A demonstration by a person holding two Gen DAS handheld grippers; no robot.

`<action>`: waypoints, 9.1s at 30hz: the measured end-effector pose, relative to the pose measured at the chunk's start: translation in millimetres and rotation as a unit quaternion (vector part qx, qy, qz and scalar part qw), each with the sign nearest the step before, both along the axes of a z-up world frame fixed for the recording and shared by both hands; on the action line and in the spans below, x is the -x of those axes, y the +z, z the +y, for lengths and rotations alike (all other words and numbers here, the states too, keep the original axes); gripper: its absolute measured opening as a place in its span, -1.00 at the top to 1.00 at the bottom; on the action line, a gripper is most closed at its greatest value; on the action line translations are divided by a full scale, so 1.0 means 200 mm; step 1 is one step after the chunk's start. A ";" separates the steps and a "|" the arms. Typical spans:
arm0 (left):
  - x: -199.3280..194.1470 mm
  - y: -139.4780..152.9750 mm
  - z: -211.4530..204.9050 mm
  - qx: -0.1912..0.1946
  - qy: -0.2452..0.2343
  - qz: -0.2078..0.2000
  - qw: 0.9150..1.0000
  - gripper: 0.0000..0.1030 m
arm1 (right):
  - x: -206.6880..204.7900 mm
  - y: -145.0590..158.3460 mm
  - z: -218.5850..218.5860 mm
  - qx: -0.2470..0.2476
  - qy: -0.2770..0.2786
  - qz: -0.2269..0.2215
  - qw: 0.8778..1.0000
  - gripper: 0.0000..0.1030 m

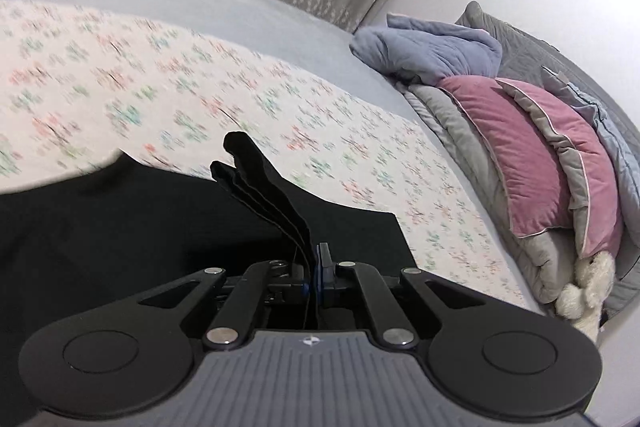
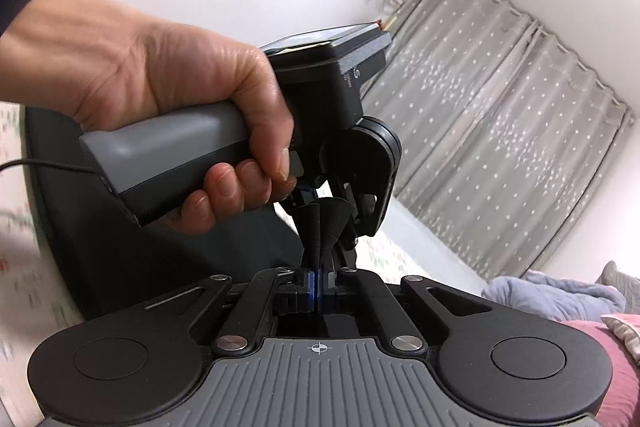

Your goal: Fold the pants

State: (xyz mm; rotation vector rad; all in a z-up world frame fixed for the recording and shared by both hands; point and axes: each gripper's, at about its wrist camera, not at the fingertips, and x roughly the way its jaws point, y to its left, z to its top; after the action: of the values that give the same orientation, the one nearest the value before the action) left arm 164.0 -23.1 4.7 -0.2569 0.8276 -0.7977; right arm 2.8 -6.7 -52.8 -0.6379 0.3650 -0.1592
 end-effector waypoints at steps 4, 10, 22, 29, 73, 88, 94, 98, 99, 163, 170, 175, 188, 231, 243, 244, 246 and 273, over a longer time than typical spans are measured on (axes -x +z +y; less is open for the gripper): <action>-0.04 0.00 0.16 -0.005 0.011 -0.012 1.000 0.64 | -0.07 0.01 0.11 -0.013 0.007 -0.003 1.000 1.00; -0.10 0.01 0.44 -0.015 0.030 -0.031 0.999 0.64 | -0.20 -0.01 0.30 -0.030 0.026 -0.002 0.999 1.00; -0.27 -0.07 1.30 0.007 0.174 -0.014 0.985 0.64 | -0.52 -0.05 0.76 -0.117 0.091 0.009 0.989 1.00; -0.24 -0.15 1.55 -0.013 0.220 0.007 0.975 0.64 | -0.63 -0.09 0.91 -0.142 0.127 0.033 0.981 1.00; 0.04 -0.27 1.32 -0.219 0.147 -0.012 0.965 0.11 | -0.45 -0.08 -0.16 -0.371 0.001 0.265 0.890 0.30; 0.17 -0.10 1.28 -0.199 0.124 -0.084 0.968 0.13 | -0.06 -0.02 -0.36 -0.313 0.044 0.335 0.888 0.34; 0.20 -0.22 1.13 -0.243 0.101 -0.054 0.963 0.12 | -0.02 -0.09 -0.44 -0.363 0.030 0.308 0.879 0.42; 0.20 -0.33 1.16 -0.265 0.130 -0.024 0.955 0.11 | 0.03 -0.09 -0.43 -0.362 0.037 0.289 0.885 0.42; 0.20 -0.33 1.17 -0.262 0.137 -0.020 0.955 0.11 | 0.03 -0.09 -0.43 -0.363 0.038 0.289 0.885 0.42; -0.31 -0.21 -0.41 -0.119 0.044 0.014 0.992 -0.17 | -0.02 -0.24 -0.92 -0.651 -0.051 0.225 0.723 0.13; -0.12 -0.21 -0.47 -0.212 0.001 -0.002 0.977 -0.18 | 0.07 -0.31 -0.94 -0.708 -0.049 0.228 0.666 0.13; -0.01 -0.24 -0.58 -0.311 -0.014 -0.074 0.948 -0.24 | 0.10 -0.32 -0.88 -0.698 -0.054 0.220 0.679 0.27; 0.02 -0.29 -0.73 -0.402 0.006 -0.138 0.905 0.64 | 0.06 -0.31 -0.67 -0.664 -0.089 0.214 0.710 0.94; 0.43 0.07 -1.53 -0.112 -0.007 -0.017 0.994 0.67 | 1.07 0.09 -1.49 -0.583 -0.223 0.078 0.778 0.83; 0.30 0.16 -1.24 -0.067 -0.019 -0.001 0.998 0.67 | 0.96 0.23 -1.15 -0.379 -0.221 0.016 0.899 0.93; 0.29 0.16 -1.21 -0.059 -0.019 0.001 0.998 0.67 | 0.96 0.25 -1.10 -0.356 -0.219 0.007 0.908 0.93; 0.27 0.17 -1.14 -0.048 -0.017 0.002 0.999 0.67 | 0.94 0.28 -1.01 -0.317 -0.211 -0.010 0.924 0.93; -0.11 0.02 0.14 0.024 0.100 0.028 0.994 0.67 | 0.24 0.20 0.04 -0.153 0.009 0.020 0.988 0.93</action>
State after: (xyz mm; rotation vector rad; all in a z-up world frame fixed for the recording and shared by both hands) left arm 185.9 4.0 8.9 -0.3994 0.8216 -0.6249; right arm -45.6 1.1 -13.0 -0.3423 0.4121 -0.0702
